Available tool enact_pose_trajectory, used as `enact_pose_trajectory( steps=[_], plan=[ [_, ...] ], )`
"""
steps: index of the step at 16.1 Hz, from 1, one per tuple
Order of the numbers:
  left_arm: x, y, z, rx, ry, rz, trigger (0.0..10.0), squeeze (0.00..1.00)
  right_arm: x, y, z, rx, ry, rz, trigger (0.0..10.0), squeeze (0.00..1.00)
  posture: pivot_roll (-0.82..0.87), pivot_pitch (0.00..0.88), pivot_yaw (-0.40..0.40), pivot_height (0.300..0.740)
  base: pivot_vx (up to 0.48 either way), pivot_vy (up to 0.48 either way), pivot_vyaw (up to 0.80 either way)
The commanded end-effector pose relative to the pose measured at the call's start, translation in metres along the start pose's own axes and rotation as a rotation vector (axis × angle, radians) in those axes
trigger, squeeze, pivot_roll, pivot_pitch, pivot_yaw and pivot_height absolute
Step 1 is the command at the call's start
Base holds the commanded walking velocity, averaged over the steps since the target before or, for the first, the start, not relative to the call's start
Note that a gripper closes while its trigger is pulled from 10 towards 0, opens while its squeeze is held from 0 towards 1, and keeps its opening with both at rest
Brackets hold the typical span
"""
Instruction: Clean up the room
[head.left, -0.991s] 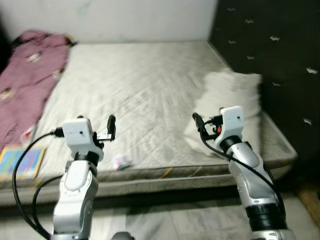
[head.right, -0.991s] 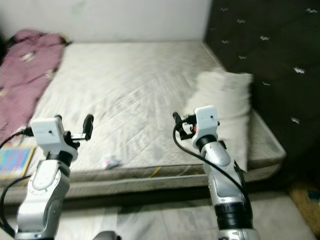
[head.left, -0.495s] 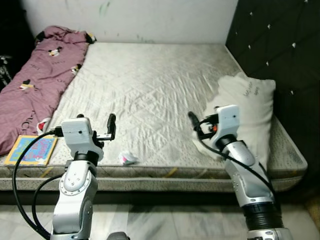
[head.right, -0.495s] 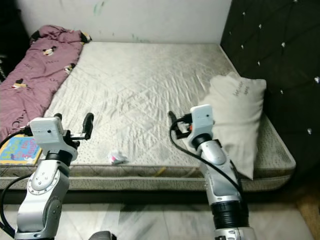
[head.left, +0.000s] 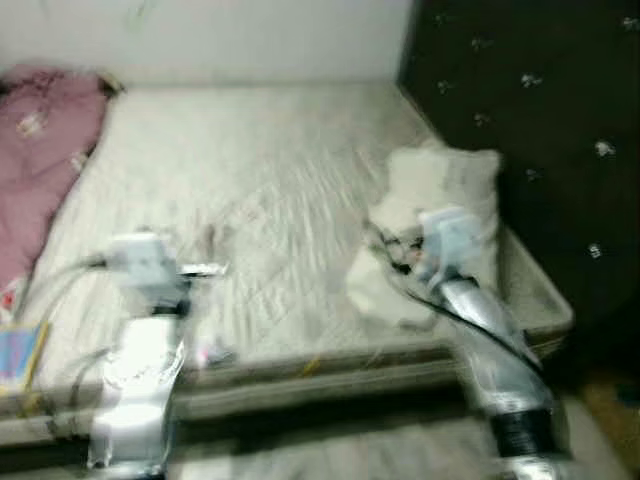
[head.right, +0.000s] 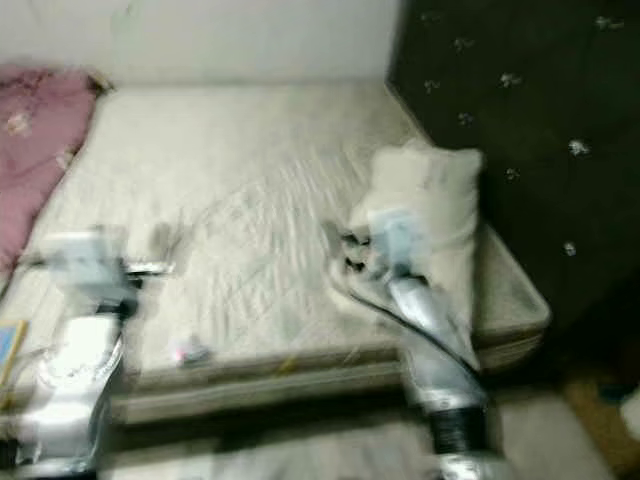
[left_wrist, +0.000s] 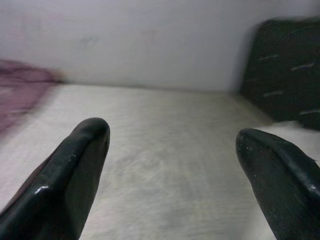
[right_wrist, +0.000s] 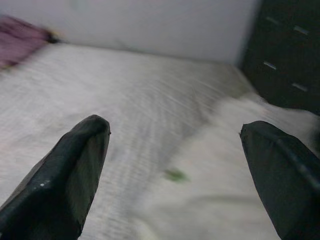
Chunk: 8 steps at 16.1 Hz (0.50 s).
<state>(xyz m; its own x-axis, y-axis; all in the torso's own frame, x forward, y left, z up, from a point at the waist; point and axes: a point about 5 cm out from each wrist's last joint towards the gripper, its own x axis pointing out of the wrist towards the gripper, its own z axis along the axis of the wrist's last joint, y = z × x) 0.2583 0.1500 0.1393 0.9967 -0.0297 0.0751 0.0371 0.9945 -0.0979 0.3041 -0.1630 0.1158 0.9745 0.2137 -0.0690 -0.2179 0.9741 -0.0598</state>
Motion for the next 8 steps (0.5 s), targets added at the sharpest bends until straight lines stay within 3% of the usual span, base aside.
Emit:
enact_pose_trajectory(
  steps=[1,3,6,8],
  plan=[
    [-0.0024,0.0157,0.0023,0.033,-0.005,0.041,10.0,0.00,0.0087,0.0163,0.0160,0.008,-0.062,0.048,10.0,0.00,0.04,0.000,-0.055,0.740,0.360,0.000,0.00],
    [-0.0024,0.0162,0.0018,0.033,-0.001,0.043,10.0,0.00,0.0089,0.0167,0.0160,0.007,-0.063,0.049,10.0,0.00,0.04,0.000,-0.054,0.740,0.326,0.000,0.00],
    [-0.0022,0.0164,-0.0002,0.029,0.010,0.055,10.0,0.00,0.0086,0.0166,0.0154,0.007,-0.061,0.050,10.0,0.00,0.05,0.000,-0.053,0.740,0.000,0.000,0.00],
    [-0.0022,0.0166,-0.0010,0.023,0.015,0.056,10.0,0.00,0.0089,0.0173,0.0151,-0.008,-0.059,0.053,10.0,0.00,0.05,0.000,-0.056,0.740,0.000,0.000,0.80]
  ],
)
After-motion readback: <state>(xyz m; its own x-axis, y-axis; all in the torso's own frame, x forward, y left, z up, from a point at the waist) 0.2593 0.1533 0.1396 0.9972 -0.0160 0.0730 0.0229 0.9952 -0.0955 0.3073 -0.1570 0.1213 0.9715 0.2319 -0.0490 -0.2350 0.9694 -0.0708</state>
